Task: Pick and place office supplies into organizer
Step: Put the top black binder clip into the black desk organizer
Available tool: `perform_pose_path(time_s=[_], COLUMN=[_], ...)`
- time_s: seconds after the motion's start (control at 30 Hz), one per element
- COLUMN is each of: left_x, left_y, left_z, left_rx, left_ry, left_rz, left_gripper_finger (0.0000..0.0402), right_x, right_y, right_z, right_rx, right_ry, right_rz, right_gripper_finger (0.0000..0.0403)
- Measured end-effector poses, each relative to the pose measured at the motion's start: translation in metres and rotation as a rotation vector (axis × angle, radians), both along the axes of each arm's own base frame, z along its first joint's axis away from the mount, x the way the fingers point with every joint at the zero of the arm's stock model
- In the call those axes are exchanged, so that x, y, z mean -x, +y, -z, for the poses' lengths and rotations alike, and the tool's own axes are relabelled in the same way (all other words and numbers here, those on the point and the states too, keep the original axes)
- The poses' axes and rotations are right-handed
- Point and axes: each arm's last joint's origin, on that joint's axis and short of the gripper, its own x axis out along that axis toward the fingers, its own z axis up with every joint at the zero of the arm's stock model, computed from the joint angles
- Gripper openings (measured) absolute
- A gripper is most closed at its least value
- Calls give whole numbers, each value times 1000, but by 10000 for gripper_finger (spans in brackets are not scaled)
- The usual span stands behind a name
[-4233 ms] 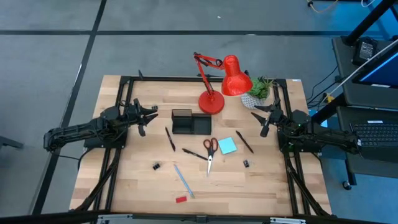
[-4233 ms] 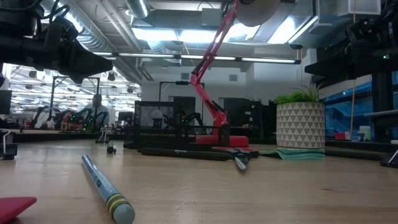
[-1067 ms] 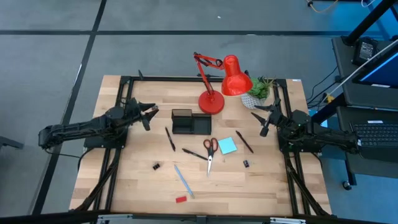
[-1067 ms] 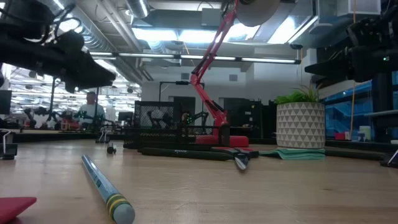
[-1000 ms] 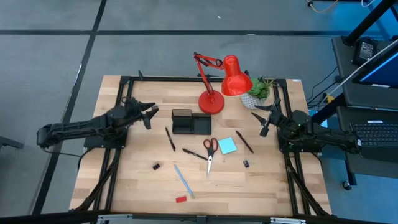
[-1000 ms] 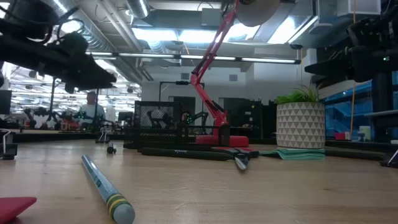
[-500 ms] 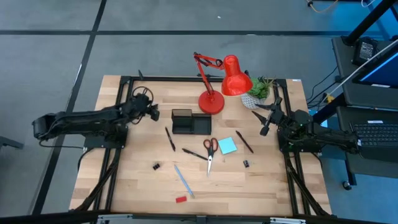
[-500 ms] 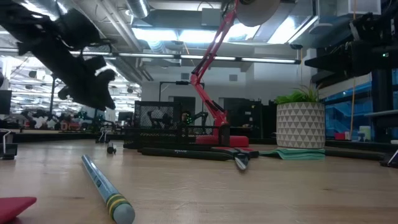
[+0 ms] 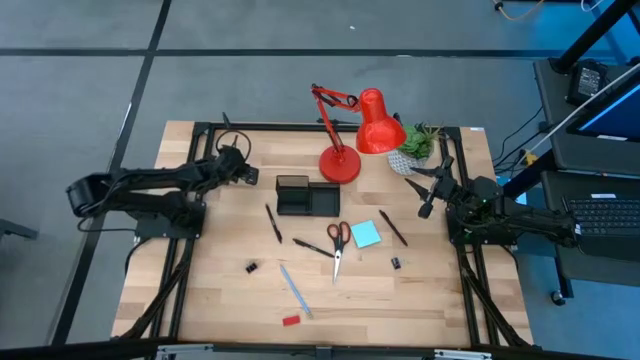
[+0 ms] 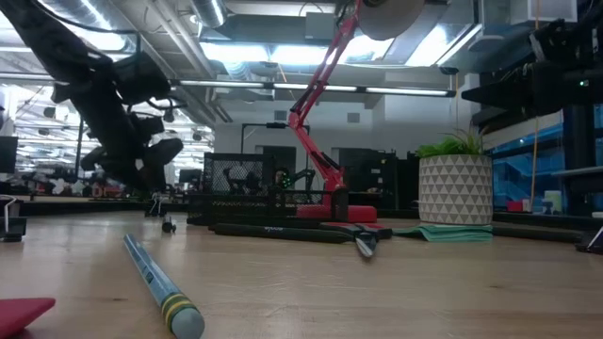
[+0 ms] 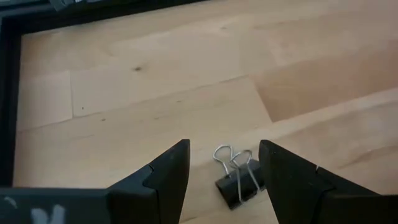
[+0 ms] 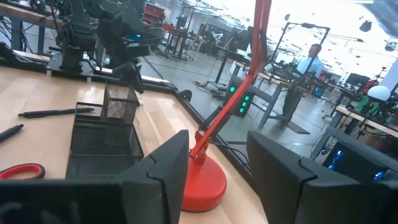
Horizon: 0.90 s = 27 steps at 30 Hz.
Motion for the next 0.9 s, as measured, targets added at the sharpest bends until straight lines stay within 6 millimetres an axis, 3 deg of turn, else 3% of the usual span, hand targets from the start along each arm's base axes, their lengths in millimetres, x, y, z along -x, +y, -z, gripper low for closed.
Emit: perform_pose_path(time_s=[0.73,0.9], left_x=[-10,-10], left_y=[4,4], left_z=[16,16], left_rx=[79,79], left_ry=[7,8], left_rz=[79,81], left_gripper_finger=[186,166], right_x=[0,0], right_y=[0,0], right_z=[0,0], right_rx=[-7,-8], right_ry=[-2,-2], right_rz=[0,0], right_gripper_finger=[165,165])
